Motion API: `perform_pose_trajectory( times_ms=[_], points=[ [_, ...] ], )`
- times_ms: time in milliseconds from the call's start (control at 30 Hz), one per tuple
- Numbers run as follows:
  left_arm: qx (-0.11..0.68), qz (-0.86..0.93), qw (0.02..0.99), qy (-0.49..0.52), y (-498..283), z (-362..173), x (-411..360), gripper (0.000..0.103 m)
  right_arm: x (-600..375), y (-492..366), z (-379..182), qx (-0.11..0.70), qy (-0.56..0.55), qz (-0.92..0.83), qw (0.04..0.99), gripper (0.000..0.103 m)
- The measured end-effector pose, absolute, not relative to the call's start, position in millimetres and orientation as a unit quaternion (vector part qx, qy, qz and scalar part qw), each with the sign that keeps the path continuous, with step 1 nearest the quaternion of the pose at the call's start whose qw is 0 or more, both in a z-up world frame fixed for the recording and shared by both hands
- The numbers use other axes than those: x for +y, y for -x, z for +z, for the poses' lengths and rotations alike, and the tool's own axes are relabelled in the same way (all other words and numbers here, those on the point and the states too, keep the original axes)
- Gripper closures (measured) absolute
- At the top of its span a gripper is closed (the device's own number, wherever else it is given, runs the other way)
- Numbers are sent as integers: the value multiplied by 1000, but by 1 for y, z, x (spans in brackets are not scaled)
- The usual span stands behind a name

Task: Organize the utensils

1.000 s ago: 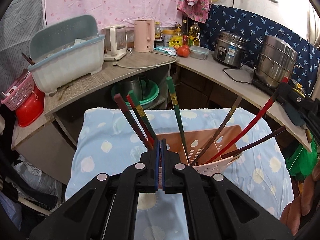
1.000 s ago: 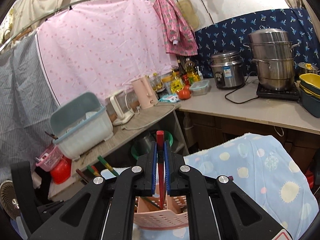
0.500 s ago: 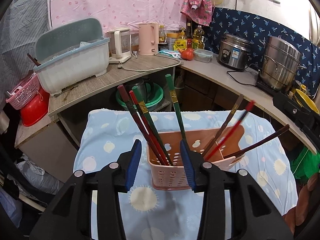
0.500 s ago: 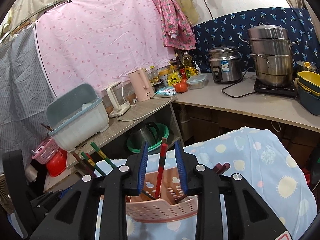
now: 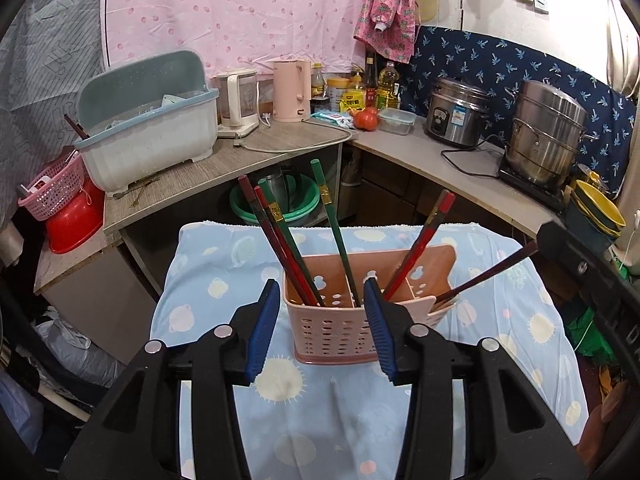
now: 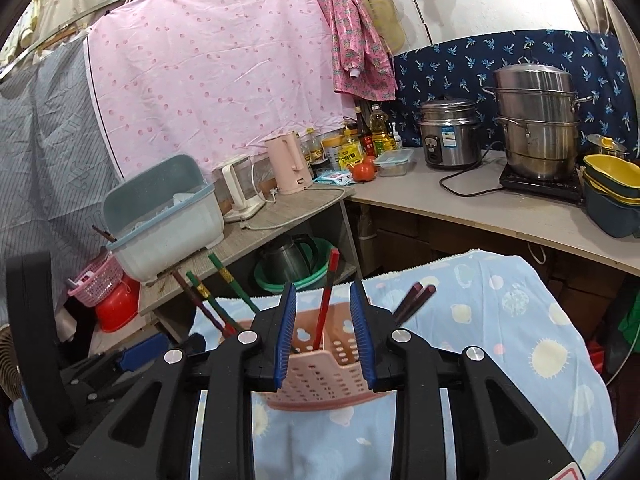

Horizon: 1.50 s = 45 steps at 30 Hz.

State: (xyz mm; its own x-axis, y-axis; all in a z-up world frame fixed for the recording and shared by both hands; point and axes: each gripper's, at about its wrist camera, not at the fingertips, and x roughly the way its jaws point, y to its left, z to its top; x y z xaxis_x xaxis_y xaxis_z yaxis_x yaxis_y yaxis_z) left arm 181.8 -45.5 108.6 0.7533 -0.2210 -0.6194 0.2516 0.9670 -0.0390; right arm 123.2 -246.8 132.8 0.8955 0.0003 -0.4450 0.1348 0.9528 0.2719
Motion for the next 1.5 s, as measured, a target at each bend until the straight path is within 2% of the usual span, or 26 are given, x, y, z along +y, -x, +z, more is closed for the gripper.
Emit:
perform_pose_trajectory(
  times_ms=[200,300,567,667,800,933,1033,1100,1167,1500],
  points=[
    [326,-130,936,-21,-164,112,-47,60,-242,-103,126,250,-139,-38,957,74],
    [323,-130,937,-19,-154,112,-47,52,-240,-94,121,264,-131,-40,955,74],
    [328,-134,935,-13,-133,104,-47,49,-239,-76,103,304,-114,-47,945,69],
    [334,-134,933,-10,-127,98,-45,48,-236,-70,97,319,-105,-49,941,64],
    [344,-132,930,-9,-117,86,-44,43,-230,-63,88,332,-87,-54,938,50],
    [353,-125,927,-5,-110,76,-40,41,-225,-56,81,336,-66,-71,937,42],
    [359,-114,927,4,-107,71,-35,34,-226,-53,78,341,-57,-77,935,33],
    [362,-108,926,10,-105,67,-30,32,-226,-51,75,342,-54,-78,935,23],
    [364,-102,926,10,-102,64,-27,25,-227,-49,73,344,-51,-78,934,19],
    [355,-83,931,2,-89,60,-21,13,-229,-41,59,372,-54,-78,923,18]
  ],
)
